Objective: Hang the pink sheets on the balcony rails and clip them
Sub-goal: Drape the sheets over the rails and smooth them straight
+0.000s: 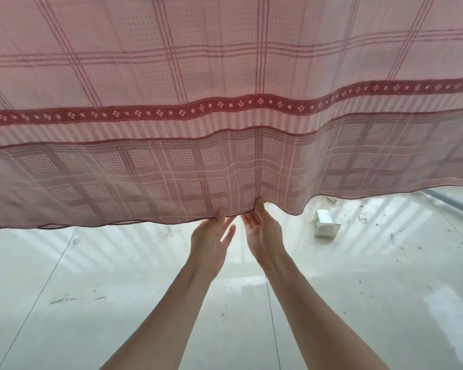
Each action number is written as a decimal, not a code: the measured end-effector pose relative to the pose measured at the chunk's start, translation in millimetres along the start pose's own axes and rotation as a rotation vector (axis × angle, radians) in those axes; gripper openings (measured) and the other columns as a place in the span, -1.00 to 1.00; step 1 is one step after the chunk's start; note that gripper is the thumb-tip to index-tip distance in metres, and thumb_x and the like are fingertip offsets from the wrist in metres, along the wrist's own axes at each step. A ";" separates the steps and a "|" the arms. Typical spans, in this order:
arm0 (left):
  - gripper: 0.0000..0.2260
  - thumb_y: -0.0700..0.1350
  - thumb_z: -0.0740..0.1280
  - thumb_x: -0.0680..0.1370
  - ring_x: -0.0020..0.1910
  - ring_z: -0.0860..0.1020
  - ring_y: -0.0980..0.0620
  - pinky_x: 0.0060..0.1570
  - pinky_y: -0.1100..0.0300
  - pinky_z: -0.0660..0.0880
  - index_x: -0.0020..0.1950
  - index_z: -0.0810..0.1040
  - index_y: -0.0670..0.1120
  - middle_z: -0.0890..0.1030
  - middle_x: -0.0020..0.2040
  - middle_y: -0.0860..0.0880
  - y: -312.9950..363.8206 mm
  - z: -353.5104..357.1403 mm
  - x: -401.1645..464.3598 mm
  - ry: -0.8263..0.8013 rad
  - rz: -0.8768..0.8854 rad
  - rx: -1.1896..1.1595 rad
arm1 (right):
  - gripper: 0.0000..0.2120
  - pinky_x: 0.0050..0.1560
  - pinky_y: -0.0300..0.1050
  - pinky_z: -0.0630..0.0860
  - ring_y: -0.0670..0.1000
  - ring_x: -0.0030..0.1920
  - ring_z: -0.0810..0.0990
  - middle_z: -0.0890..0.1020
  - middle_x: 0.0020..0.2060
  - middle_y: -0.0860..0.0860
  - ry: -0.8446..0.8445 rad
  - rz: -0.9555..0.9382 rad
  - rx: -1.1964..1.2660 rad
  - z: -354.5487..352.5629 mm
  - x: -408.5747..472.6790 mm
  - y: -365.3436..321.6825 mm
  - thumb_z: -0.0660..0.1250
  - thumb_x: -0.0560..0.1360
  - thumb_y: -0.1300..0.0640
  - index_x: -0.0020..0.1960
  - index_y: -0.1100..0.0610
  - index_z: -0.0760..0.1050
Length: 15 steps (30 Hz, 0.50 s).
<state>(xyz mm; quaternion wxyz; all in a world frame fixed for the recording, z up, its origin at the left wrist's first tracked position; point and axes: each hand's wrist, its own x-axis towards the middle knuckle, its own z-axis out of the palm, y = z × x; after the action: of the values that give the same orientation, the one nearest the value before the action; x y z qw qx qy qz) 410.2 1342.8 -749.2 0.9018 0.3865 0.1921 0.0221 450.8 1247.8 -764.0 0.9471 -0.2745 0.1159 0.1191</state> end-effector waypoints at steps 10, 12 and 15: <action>-0.93 -0.22 0.31 0.51 -0.24 0.56 0.12 -0.09 0.25 0.46 -0.18 0.52 -0.13 0.60 -0.33 0.04 -15.4 12.7 0.5 0.232 0.145 -0.096 | -0.86 0.16 -0.03 0.49 -0.01 0.18 0.51 0.58 0.05 -0.01 -0.302 0.107 -0.058 -9.7 0.5 -38.2 0.23 0.52 0.17 0.05 0.08 0.50; -0.91 -0.23 0.30 0.52 -0.25 0.52 0.11 -0.11 0.26 0.46 -0.19 0.50 -0.13 0.57 -0.33 0.03 -15.9 13.1 1.2 0.252 0.163 -0.108 | -0.80 0.20 0.03 0.45 0.00 0.25 0.47 0.56 0.15 -0.02 -0.293 0.069 0.120 -14.4 6.3 -58.7 0.24 0.52 0.10 0.13 0.04 0.50; -0.92 -0.22 0.30 0.52 -0.26 0.50 0.13 -0.13 0.26 0.47 -0.17 0.49 -0.13 0.55 -0.32 0.03 -15.1 12.1 3.7 0.264 0.174 -0.117 | -0.76 0.36 0.12 0.31 0.07 0.30 0.45 0.58 0.15 0.02 -0.266 -0.021 0.224 -29.4 12.5 -88.1 0.19 0.54 0.07 0.12 0.08 0.55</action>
<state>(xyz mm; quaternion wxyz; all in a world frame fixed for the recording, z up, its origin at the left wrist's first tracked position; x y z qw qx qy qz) 416.4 1324.7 -753.5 0.8844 0.3422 0.2731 0.1619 483.6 1161.4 -748.4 0.9800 -0.1502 -0.0008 0.1308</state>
